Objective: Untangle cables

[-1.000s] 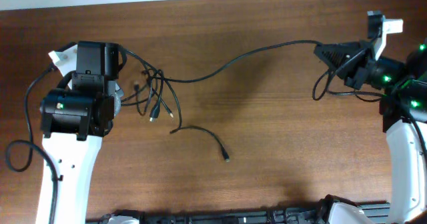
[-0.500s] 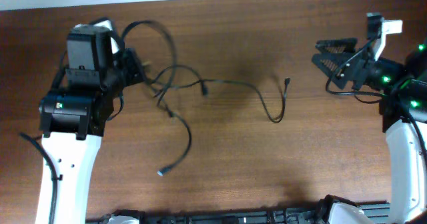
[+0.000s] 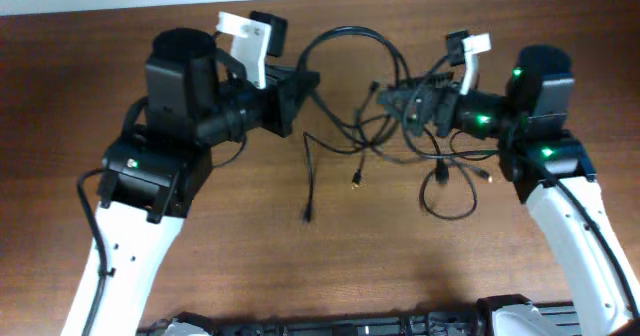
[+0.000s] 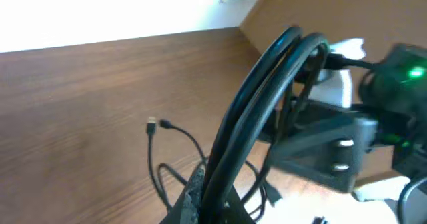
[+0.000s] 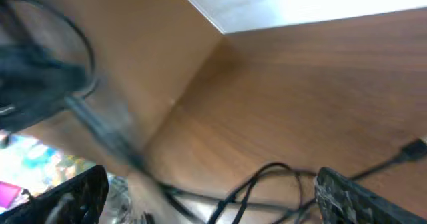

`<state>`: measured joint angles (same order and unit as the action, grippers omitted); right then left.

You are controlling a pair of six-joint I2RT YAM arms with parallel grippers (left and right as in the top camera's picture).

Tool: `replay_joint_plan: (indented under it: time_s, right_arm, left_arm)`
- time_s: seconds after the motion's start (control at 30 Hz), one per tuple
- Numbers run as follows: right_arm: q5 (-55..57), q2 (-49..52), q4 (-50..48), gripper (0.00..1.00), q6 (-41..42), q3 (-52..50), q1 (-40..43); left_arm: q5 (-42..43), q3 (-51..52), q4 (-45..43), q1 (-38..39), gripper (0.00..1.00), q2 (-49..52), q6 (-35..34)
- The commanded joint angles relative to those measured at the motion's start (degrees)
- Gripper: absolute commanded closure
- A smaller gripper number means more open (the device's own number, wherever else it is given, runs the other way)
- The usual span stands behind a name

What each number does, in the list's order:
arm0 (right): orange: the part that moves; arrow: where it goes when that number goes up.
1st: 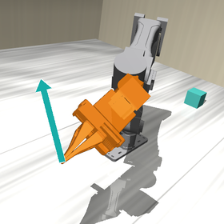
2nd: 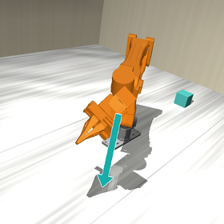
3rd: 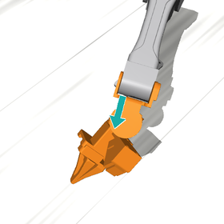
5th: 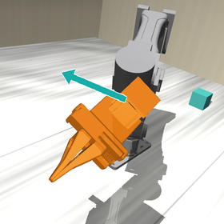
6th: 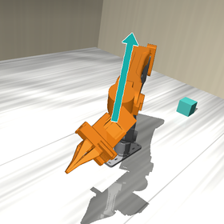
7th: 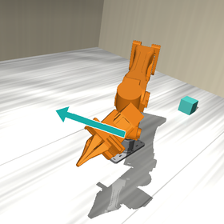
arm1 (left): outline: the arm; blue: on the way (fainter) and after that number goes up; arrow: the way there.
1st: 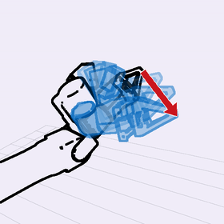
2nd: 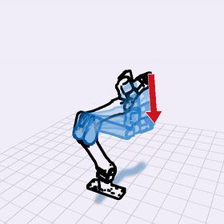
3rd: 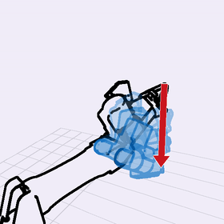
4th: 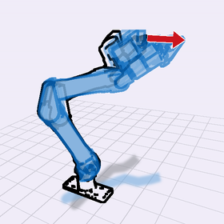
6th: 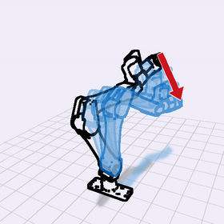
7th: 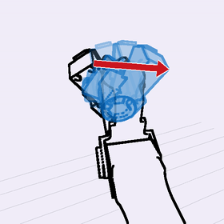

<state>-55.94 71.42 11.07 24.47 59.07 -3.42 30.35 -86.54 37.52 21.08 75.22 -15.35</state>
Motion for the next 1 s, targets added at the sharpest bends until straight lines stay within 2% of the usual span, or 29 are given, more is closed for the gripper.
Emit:
replay_joint_plan:
  time_s: [0.0, 0.2, 0.3, 0.43, 0.57, 0.63, 0.8, 0.87, 0.97]
  right_arm:
    - [16.50, -0.59, 3.52, 0.03, -3.04, 0.61, -2.78]
    - [53.86, -0.59, 21.55, 0.04, -2.93, 0.61, -2.78]
    - [63.43, -0.59, 27.17, 0.03, 0.70, 0.61, -0.81]
    - [64.13, -0.59, 29.94, 0.03, 1.57, 0.61, 4.07]
    - [63.47, -0.59, 32.52, 0.04, 1.55, 0.61, 8.15]
    - [62.12, -0.59, 32.68, 0.04, 1.53, 0.61, 8.50]
    - [59.60, -0.59, 32.46, 0.03, 1.51, 0.63, 8.41]
    - [59.67, -0.59, 32.41, 0.03, 1.49, 0.61, 8.44]
    - [60.70, -0.59, 32.50, 0.02, 1.51, 0.61, 8.44]
  left_arm:
    - [1.84, -0.50, -1.31, 2.32, 1.00, -1.03, 0.92]
    - [1.81, -0.50, -1.79, 3.15, 1.00, -1.90, 0.96]
    - [1.70, -0.50, -1.73, 3.15, 1.00, -4.46, 4.85]
    - [-7.72, -0.50, -0.02, 3.15, 1.00, -8.17, 5.66]
    - [-26.82, -0.50, 4.11, 3.15, 1.00, -12.20, 5.64]
    - [-31.34, -0.50, 4.96, 3.15, 1.00, -13.03, 5.64]
    - [-33.83, -0.50, 6.32, 3.15, 1.00, -13.11, 5.62]
    - [-37.42, -0.50, 7.32, 3.15, 1.00, -13.11, 5.57]
    - [-47.34, -0.50, 10.16, 3.15, 1.00, -13.53, -0.15]
